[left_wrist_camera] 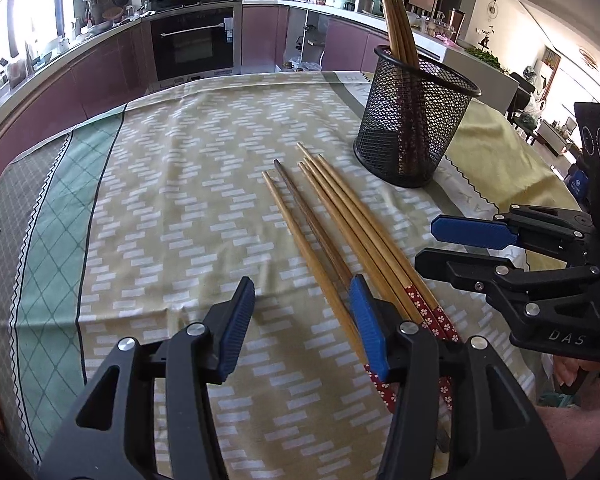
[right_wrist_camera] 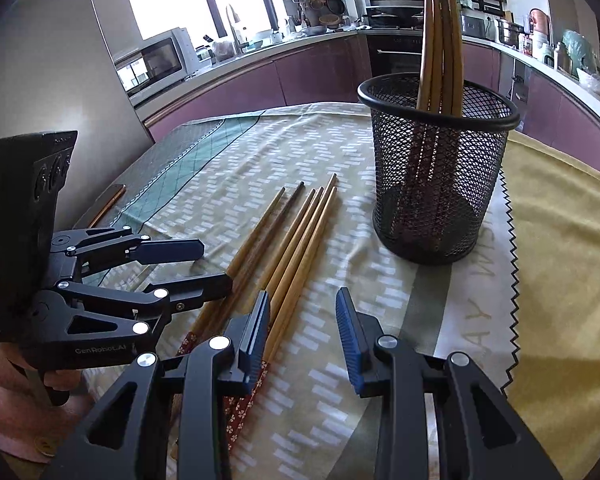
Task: Organize utensils
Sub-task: 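Move back to the chopstick row and grasp one chopstick with each tool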
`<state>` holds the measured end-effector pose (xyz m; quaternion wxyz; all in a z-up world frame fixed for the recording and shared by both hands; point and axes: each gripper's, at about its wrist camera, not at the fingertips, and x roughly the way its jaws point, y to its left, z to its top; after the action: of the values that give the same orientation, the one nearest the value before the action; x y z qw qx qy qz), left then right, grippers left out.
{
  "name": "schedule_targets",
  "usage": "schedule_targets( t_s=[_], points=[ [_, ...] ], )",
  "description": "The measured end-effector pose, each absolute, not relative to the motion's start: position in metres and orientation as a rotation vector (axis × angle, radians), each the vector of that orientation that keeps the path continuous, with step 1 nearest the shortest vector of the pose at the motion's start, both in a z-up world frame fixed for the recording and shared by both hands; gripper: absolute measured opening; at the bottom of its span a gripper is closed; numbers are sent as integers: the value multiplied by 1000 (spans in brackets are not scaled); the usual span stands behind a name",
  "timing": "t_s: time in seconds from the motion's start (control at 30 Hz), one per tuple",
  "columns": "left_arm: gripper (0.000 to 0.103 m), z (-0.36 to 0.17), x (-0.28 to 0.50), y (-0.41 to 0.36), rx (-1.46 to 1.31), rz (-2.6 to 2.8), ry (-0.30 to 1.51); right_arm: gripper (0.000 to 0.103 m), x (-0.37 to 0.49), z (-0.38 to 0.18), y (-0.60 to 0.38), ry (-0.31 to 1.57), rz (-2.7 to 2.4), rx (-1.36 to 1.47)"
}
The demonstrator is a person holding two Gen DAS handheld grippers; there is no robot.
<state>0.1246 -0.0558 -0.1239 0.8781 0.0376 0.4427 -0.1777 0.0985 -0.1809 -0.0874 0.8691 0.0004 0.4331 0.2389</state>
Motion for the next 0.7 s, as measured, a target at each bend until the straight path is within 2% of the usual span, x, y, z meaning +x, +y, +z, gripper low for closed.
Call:
schedule_targets(
  t_s=[0.5,0.7],
  points=[
    [48,-125,127,-53,68,-379,936,32,101,-94,-168,915,480,-51],
    [43,-124,126,-54,89,-379,943,32,103,-95,-168,926,461,-67]
  ],
)
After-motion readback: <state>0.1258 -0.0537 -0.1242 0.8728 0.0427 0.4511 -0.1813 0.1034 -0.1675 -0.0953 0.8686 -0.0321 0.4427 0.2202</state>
